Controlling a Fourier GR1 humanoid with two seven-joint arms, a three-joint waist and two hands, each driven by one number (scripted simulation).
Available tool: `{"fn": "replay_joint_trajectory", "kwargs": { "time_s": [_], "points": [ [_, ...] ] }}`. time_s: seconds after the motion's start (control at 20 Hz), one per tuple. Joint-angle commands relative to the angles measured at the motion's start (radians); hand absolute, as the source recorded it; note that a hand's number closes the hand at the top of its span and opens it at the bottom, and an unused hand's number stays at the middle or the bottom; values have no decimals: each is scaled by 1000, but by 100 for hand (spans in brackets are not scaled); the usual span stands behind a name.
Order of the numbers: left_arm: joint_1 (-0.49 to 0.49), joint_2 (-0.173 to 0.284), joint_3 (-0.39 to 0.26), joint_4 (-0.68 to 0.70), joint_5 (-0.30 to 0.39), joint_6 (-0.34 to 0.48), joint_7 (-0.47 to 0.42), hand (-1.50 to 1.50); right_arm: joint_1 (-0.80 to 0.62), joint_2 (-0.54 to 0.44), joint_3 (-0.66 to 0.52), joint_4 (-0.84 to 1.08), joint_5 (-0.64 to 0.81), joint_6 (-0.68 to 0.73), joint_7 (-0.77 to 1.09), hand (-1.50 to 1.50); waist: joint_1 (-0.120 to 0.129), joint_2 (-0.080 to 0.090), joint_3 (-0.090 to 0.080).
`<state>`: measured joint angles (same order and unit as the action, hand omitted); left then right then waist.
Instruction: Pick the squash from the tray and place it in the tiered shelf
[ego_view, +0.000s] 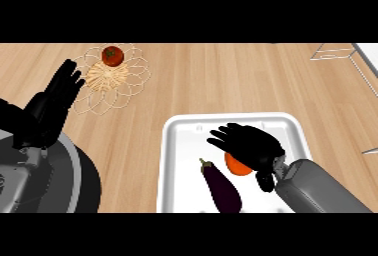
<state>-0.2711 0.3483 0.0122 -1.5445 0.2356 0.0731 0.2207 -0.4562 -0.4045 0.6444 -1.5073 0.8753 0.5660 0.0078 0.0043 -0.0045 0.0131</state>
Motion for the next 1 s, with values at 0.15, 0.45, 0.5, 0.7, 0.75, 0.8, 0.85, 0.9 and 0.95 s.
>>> {"fn": "replay_joint_trajectory", "kwargs": {
  "time_s": [0.15, 0.45, 0.5, 0.7, 0.75, 0.8, 0.85, 0.9, 0.95],
  "points": [
    [40, -48, -16, 29, -30, 22, -11, 0, -1, 84, 25, 163, 87, -60, -37, 150, 5, 7, -13],
    [60, -42, -20, -10, -20, 14, 9, 0, 13, 32, 59, 176, 166, -191, -186, 150, 7, 6, -12],
    [56, -22, -3, -40, -9, -2, 28, 0, -30, 43, 19, 159, 147, -133, -197, 150, 5, 5, -13],
    [33, -33, -2, 48, -25, -1, -29, 0, 15, 115, -50, 182, 149, -187, -102, 150, -3, 6, -13],
    [57, -18, 14, 51, 0, -12, -30, 0, 41, 158, -97, 217, 141, -200, 17, 150, -3, 8, -13],
    [7, -44, -13, 51, -37, 39, -15, 0, 30, 203, -149, 223, 123, -165, 117, 150, -19, 8, -13],
    [52, -23, -4, 26, -12, 11, -14, 0, 74, 215, -196, 236, 120, -200, 193, 150, -20, 5, -13],
    [53, -6, 3, 4, -4, 7, 9, 0, 91, 270, -226, 236, 127, -219, 303, 150, -22, -1, -13],
    [49, -11, 15, 25, -16, 32, -2, 0, 84, 273, -295, 230, 108, -214, 367, 150, -42, 0, -14]
  ]
}}
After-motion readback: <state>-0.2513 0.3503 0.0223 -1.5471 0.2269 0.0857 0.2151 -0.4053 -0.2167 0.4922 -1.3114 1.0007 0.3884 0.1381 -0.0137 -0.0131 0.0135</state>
